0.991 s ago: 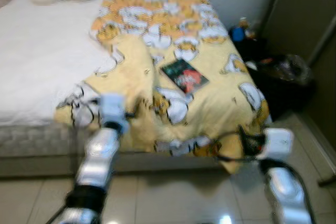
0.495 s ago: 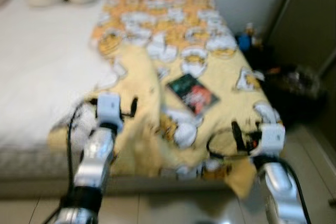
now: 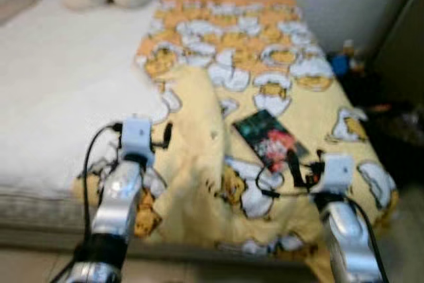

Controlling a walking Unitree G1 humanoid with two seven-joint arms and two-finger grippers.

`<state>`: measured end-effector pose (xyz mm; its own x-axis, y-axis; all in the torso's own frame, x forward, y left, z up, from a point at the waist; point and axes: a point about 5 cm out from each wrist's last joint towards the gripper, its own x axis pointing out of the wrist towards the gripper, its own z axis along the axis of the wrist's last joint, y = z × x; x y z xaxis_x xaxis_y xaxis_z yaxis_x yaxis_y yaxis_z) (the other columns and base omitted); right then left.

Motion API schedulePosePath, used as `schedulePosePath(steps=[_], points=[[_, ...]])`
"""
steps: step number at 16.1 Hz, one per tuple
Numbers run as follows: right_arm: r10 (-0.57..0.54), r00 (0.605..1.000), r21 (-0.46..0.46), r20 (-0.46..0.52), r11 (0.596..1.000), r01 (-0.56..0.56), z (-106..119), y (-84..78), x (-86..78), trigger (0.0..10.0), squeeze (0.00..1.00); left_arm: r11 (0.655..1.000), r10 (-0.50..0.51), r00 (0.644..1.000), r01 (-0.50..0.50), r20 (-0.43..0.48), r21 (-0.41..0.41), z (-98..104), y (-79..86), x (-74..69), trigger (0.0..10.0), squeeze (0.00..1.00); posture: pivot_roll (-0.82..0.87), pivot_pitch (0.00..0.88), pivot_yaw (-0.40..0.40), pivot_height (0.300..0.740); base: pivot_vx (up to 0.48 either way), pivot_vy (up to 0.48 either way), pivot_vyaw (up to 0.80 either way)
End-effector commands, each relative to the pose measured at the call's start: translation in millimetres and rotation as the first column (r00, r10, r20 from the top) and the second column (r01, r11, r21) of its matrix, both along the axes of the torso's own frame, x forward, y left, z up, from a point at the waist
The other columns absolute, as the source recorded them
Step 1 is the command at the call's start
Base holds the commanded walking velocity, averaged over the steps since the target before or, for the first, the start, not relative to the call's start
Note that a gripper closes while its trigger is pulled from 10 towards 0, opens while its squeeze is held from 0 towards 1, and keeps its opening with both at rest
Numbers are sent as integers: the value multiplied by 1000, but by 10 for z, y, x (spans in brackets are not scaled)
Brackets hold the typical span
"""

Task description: Clean up the room

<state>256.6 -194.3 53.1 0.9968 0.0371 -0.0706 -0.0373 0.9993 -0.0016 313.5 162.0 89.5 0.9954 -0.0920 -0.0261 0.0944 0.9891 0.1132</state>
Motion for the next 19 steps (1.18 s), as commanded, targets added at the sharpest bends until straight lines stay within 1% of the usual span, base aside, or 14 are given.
schedulePosePath(steps=[1,9,12,13,15,16,19], points=[[-14,1000,-11,16,1000,14,49,-80,1,10000,0,1000,-28,1000,27,2,6,6,-81,-7,10000,0,-82,0,8,740,255,-405,0],[-5,1000,-12,19,1000,5,52,-45,-55,10000,0,999,-48,999,48,6,11,20,-112,-7,10000,0,-92,0,16,740,271,-392,0],[-3,1000,-12,15,1000,3,49,-32,-52,10000,0,999,-49,999,49,2,12,17,-115,-3,10000,0,-92,0,15,740,287,-381,0],[-1,1000,-12,14,1000,1,49,-25,-48,10000,0,999,-47,999,47,0,13,16,-108,3,10000,0,-92,0,14,740,289,-382,0],[8,1000,-12,9,1000,-8,55,4,-28,10000,0,1000,-7,1000,7,-11,24,3,-51,29,10000,0,-92,0,10,740,292,-377,0],[13,1000,-15,9,1000,-13,71,10,1,10000,0,999,30,999,-30,-26,32,-12,-3,44,10000,0,-90,0,8,740,0,0,0],[18,1000,-20,13,1000,-18,107,-7,61,10000,0,999,36,999,-35,-31,17,-22,5,42,10000,0,-89,0,4,740,0,0,0]])
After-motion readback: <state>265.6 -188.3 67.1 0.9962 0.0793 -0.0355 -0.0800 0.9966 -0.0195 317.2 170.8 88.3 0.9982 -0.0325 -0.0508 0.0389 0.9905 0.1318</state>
